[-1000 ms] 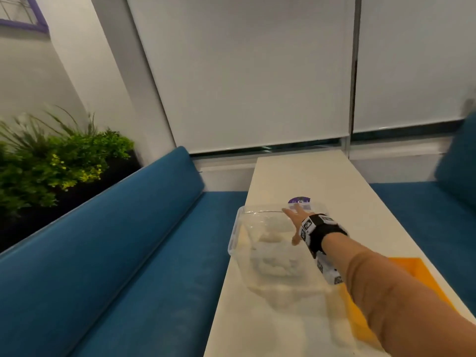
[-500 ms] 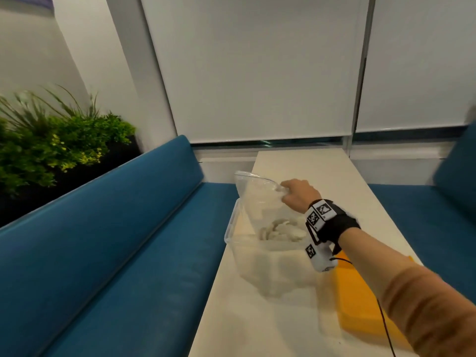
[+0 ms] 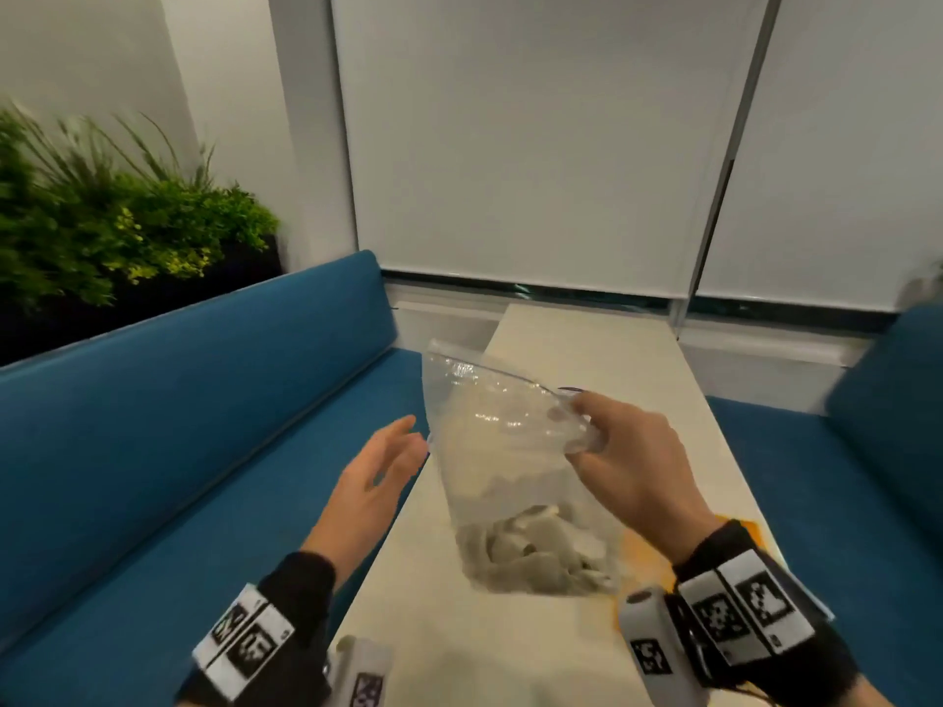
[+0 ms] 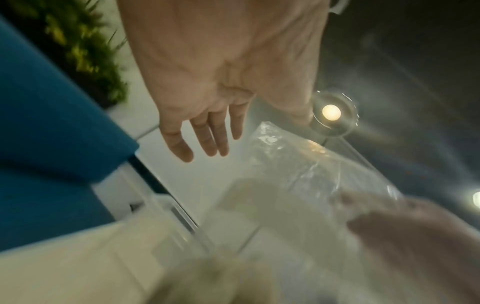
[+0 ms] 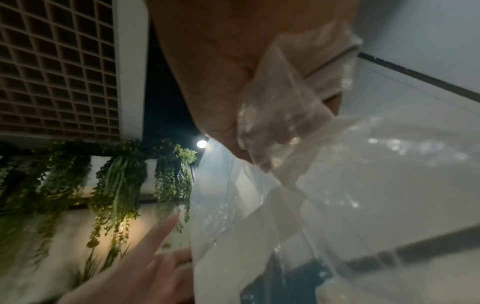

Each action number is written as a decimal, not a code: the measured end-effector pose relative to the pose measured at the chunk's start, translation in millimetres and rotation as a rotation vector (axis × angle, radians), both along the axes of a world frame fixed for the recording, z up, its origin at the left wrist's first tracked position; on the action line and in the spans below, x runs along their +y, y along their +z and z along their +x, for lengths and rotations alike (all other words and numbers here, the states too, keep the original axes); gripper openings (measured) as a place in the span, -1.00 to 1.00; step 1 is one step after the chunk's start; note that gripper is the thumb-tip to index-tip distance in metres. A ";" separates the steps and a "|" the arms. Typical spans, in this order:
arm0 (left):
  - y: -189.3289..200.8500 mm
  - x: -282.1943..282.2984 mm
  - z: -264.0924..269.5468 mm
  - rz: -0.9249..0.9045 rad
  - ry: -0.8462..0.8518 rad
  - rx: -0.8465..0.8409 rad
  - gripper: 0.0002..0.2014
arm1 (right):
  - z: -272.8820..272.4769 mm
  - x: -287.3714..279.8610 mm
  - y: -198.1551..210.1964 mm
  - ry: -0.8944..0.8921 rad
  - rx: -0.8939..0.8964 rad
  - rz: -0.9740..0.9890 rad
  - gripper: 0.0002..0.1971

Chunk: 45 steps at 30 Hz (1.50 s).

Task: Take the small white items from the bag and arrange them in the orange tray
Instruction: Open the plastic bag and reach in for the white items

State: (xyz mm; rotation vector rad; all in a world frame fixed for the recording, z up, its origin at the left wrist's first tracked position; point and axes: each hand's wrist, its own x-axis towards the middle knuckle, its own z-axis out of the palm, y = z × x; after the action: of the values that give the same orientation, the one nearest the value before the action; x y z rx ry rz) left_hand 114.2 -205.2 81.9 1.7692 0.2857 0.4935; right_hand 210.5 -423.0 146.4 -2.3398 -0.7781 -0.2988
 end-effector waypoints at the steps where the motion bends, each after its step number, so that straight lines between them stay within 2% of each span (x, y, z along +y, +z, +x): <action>1: 3.5 -6.7 10.1 -0.087 -0.047 -0.007 -0.49 | -11.6 -3.2 -13.2 -0.004 0.015 -0.043 -0.69; 3: -6.9 -16.2 20.7 -0.188 -0.069 -0.009 -0.52 | -29.0 -10.3 -40.2 0.006 0.061 -0.114 -0.69; 6: -20.4 -20.6 28.7 -0.281 0.017 0.017 -0.75 | -49.5 -22.1 -70.2 0.100 0.198 -0.232 -0.67; 8: -23.4 -22.6 31.5 -0.249 0.017 0.048 -0.81 | -59.2 -27.6 -75.4 0.215 0.306 -0.319 -0.58; 10: -22.3 -27.2 31.3 -0.153 -0.029 0.074 -0.81 | -60.1 -26.8 -76.1 0.274 0.368 -0.334 -0.37; 12: -20.0 -32.0 30.7 -0.057 -0.113 0.087 -0.81 | -52.9 -19.8 -75.0 0.243 0.374 -0.197 -0.28; 15: -14.9 -39.4 33.9 0.064 -0.192 0.125 -0.83 | -38.7 -0.6 -74.0 0.203 0.382 0.020 -0.48; 17: -15.1 -42.4 37.8 0.201 -0.123 0.136 -0.88 | -33.8 12.9 -73.3 0.197 0.368 0.143 -0.64; 19: -9.0 -46.7 37.4 0.267 0.024 0.116 -0.85 | -31.8 23.4 -73.3 0.170 0.358 0.245 -0.72; 21: 2.9 -51.4 34.6 0.139 0.074 0.084 -0.75 | -31.8 32.6 -73.3 0.147 0.375 0.300 -0.72; 23: 11.7 -53.3 34.0 0.006 0.029 0.107 -0.70 | -33.2 40.6 -74.3 0.154 0.371 0.321 -0.73; 26: 17.3 -48.4 35.5 0.024 0.068 0.136 -0.87 | -35.1 46.1 -75.0 0.170 0.405 0.355 -0.78; 28: 18.6 -43.3 34.6 -0.049 0.052 0.154 -0.96 | -33.6 45.2 -72.1 0.143 0.455 0.394 -0.75; 32: 20.1 -44.0 29.2 -0.196 -0.082 0.177 -0.88 | -27.9 43.2 -61.6 0.082 0.545 0.466 -0.66; 36: 18.4 -51.2 29.3 -0.180 -0.078 0.187 -0.90 | -20.8 43.8 -57.1 0.087 0.585 0.445 -0.73; 39: 17.1 -54.9 27.7 -0.285 -0.076 0.193 -0.89 | -17.0 40.6 -55.9 0.105 0.623 0.463 -0.73; 41: 15.6 -60.9 28.4 -0.354 -0.034 0.175 -0.86 | -18.4 41.4 -56.6 0.078 0.552 0.421 -0.73; 42: 14.1 -65.1 29.7 -0.291 0.010 0.152 -0.83 | -19.4 42.7 -57.7 0.053 0.486 0.375 -0.74; 45: 10.2 -75.3 32.0 0.275 0.175 0.065 -0.82 | -21.8 46.9 -59.0 0.022 0.322 0.275 -0.78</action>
State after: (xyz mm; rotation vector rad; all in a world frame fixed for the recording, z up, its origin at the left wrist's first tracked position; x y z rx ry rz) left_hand 146.3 -280.4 92.1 2.0401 0.4382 0.6249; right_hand 188.8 -376.2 87.4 -2.0494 -0.5652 -0.0140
